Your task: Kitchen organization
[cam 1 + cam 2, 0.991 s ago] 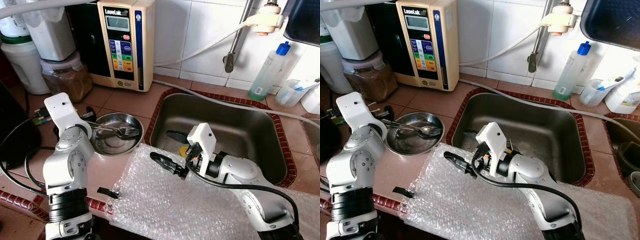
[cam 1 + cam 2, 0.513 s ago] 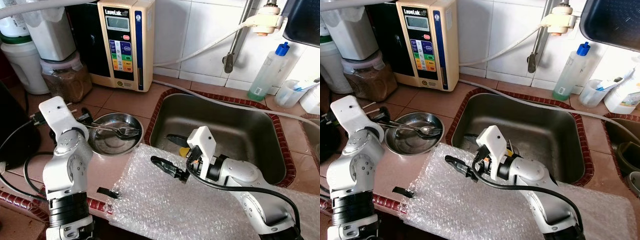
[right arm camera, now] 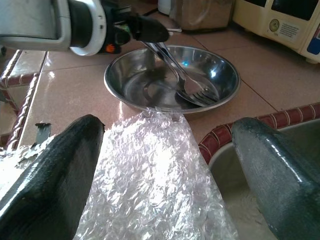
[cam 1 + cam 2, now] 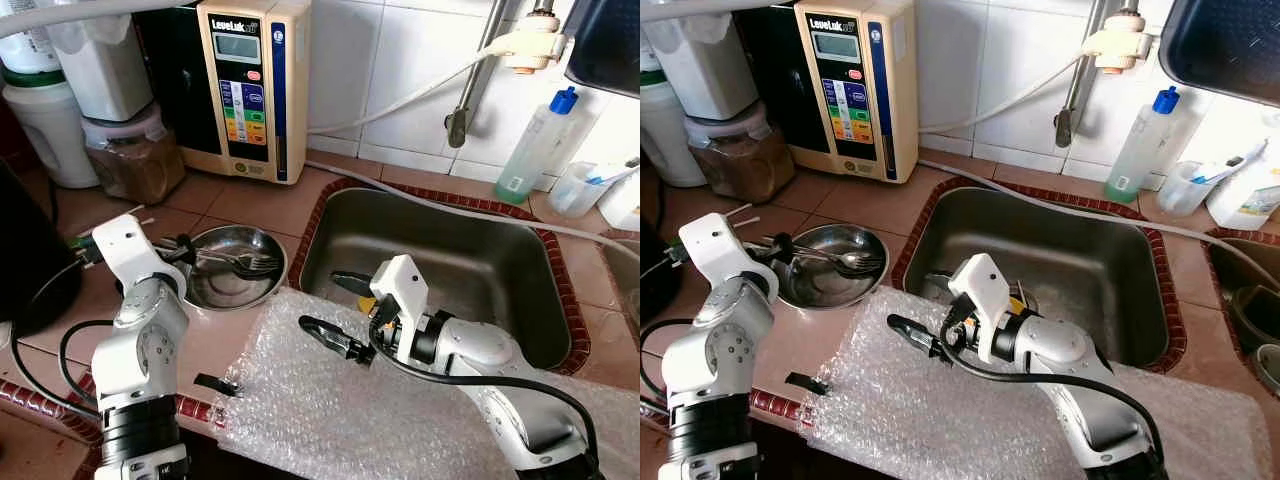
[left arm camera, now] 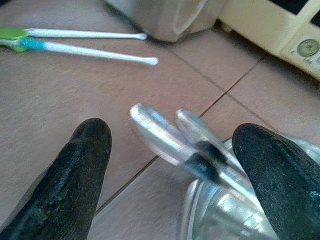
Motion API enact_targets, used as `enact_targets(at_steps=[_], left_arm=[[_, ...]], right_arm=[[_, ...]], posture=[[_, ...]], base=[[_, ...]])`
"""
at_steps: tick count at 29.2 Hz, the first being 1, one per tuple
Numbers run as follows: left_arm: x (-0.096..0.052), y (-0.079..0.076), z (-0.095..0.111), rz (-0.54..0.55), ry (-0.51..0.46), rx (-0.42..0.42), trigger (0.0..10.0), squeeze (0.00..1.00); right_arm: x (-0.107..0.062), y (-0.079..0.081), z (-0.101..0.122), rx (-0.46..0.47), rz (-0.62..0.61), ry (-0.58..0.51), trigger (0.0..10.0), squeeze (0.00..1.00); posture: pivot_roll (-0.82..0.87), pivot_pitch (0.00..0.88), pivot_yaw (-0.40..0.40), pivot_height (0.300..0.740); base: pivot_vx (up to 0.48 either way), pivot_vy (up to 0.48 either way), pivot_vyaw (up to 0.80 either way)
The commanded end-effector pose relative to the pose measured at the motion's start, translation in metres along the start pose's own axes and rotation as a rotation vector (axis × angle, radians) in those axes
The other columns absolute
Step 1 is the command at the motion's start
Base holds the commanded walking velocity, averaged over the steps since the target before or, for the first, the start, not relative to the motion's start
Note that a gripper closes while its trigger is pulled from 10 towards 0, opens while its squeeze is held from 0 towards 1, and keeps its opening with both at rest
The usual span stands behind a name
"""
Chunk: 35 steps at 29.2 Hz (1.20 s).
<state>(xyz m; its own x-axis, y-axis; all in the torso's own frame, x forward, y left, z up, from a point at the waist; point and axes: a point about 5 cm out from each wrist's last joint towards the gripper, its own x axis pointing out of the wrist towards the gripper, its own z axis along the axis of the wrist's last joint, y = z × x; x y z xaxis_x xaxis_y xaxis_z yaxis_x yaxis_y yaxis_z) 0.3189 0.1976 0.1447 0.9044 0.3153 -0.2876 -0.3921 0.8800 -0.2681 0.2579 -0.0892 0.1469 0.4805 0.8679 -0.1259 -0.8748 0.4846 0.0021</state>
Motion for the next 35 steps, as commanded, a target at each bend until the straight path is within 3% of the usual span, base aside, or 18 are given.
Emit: enact_targets(at_steps=[1, 2, 3, 20, 35], left_arm=[[0.0031, -0.0045, 0.0026, -0.024, -0.006, -0.022, 6.7, 0.00], [0.0031, -0.0045, 0.0026, -0.024, -0.006, -0.022, 6.7, 0.00], [0.0048, -0.0040, 0.0032, -0.025, -0.009, -0.048, 0.0, 0.00], [0.0104, -0.0009, -0.0018, -0.016, 0.004, -0.200, 0.0, 0.00], [0.0127, 0.0053, -0.0022, 0.007, -0.018, -0.217, 0.0, 0.00]], right_arm=[[0.0012, 0.0004, 0.0006, -0.016, 0.007, 0.007, 10.0, 0.00], [0.0012, 0.0004, 0.0006, -0.016, 0.007, 0.007, 10.0, 0.00], [0.0006, 0.0000, 0.0004, -0.019, 0.004, 0.009, 10.0, 0.00], [-0.0033, 0.0003, 0.0042, 0.009, 0.037, -0.012, 10.0, 0.00], [-0.0022, 0.0018, 0.0024, 0.006, 0.040, -0.004, 10.0, 0.00]], posture=[[0.11, 0.000, -0.018, 0.740], [0.11, 0.000, -0.018, 0.740], [0.11, 0.000, -0.017, 0.740], [0.11, 0.000, -0.017, 0.740], [0.11, 0.000, -0.014, 0.740]], base=[[0.000, 0.000, 0.00], [0.000, 0.000, 0.00], [0.000, 0.000, 0.00], [0.000, 0.000, 0.00], [0.000, 0.000, 0.00]])
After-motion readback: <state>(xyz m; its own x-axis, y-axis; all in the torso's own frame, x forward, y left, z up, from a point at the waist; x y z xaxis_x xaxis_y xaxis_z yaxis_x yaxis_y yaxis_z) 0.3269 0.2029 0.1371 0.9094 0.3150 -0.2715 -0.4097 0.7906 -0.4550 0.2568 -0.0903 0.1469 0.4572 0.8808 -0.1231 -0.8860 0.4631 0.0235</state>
